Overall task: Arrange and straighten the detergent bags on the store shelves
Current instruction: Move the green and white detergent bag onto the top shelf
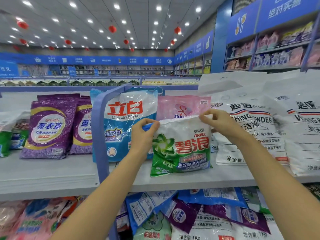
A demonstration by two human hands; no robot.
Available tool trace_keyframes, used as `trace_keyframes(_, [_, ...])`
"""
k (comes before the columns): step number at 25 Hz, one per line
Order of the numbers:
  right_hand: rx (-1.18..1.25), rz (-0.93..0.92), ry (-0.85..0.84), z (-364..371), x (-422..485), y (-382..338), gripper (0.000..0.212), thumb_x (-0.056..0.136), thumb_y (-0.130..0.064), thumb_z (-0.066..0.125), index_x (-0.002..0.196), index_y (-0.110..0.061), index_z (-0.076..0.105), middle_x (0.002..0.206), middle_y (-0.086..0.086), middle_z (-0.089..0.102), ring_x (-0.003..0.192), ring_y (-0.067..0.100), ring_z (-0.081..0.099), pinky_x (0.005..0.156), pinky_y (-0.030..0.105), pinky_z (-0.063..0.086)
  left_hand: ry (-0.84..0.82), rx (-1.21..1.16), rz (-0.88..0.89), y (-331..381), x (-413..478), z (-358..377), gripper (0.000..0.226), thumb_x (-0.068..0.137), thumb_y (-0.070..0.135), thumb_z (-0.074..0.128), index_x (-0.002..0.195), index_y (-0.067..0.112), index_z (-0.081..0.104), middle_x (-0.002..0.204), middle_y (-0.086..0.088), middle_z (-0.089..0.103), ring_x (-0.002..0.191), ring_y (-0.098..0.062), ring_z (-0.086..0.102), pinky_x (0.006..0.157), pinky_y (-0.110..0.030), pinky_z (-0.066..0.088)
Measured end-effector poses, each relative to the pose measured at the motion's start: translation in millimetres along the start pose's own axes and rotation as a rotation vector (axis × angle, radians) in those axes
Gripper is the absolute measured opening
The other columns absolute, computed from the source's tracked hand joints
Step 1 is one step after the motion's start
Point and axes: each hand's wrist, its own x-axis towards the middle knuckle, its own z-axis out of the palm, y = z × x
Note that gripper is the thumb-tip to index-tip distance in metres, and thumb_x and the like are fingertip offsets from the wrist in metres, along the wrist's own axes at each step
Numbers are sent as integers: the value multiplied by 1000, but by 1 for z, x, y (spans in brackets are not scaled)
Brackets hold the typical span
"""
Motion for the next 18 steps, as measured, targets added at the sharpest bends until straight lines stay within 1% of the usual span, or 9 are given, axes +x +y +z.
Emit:
trace_keyframes(1, [201, 93, -5, 1, -2, 8, 21, 93, -28, 51, 96, -10, 61, 83, 1, 64, 79, 15, 61, 62, 25, 47, -3, 0, 21, 2, 6, 1, 12, 85, 15, 65, 75, 17, 61, 76, 2, 58, 67, -9, 58, 53, -12, 49])
trace_keyframes(3, [374, 145, 94, 2, 0, 20, 25, 96, -22, 45, 103, -5, 61, 89, 4, 66, 84, 19, 62, 68, 29, 52, -21, 89, 122, 10, 17, 0, 10, 84, 12, 65, 75, 15, 62, 77, 6, 58, 72, -6, 56, 60, -6, 45])
trace_keyframes(6, [455, 54, 238, -1, 8, 16, 9, 91, -8, 54, 91, -9, 63, 79, -1, 69, 78, 16, 64, 58, 23, 53, -72, 178, 250, 15, 30, -4, 6, 84, 10, 65, 78, 11, 63, 78, 9, 59, 77, 2, 52, 64, 2, 37])
trace_keyframes(9, [503, -106, 223, -2, 13, 10, 14, 85, 2, 58, 81, -10, 64, 66, -9, 70, 66, 7, 65, 56, 21, 55, -17, 241, 314, 7, 40, -13, 8, 85, 10, 63, 79, 14, 64, 78, 13, 59, 79, 5, 52, 70, 2, 35])
trace_keyframes(12, [409, -172, 267, 3, 15, 15, 16, 82, 2, 61, 78, -13, 65, 65, -10, 71, 64, 4, 66, 57, 21, 55, -12, 281, 365, 8, 41, -17, 5, 87, 13, 62, 86, 17, 65, 86, 12, 60, 83, 4, 54, 76, -1, 37])
trace_keyframes(14, [446, -202, 289, 6, 17, 19, 19, 82, 4, 61, 77, -14, 67, 65, -9, 71, 64, 4, 66, 61, 22, 56, 17, 130, 238, 0, 37, -18, 8, 87, 24, 62, 95, 21, 63, 100, 6, 62, 92, -7, 59, 83, -17, 45])
trace_keyframes(16, [482, -196, 314, 10, 19, 23, 24, 81, 5, 62, 74, -16, 69, 66, -9, 71, 65, 4, 66, 63, 22, 56, -34, -169, -49, -17, 20, -16, 46, 75, 46, 66, 112, 22, 56, 115, -5, 63, 100, -22, 63, 87, -38, 52])
trace_keyframes(17, [500, -190, 323, 11, 19, 24, 25, 81, 5, 62, 73, -17, 69, 66, -9, 71, 66, 4, 66, 63, 22, 57, -79, -271, -172, -31, 11, -15, 66, 66, 54, 68, 121, 20, 50, 119, -9, 62, 104, -26, 63, 91, -45, 50])
trace_keyframes(18, [517, -185, 321, 13, 20, 25, 25, 81, 5, 61, 74, -17, 69, 66, -9, 71, 66, 4, 66, 64, 22, 57, -142, -296, -259, -45, 3, -14, 74, 62, 54, 69, 123, 19, 46, 122, -11, 61, 106, -28, 62, 93, -48, 49])
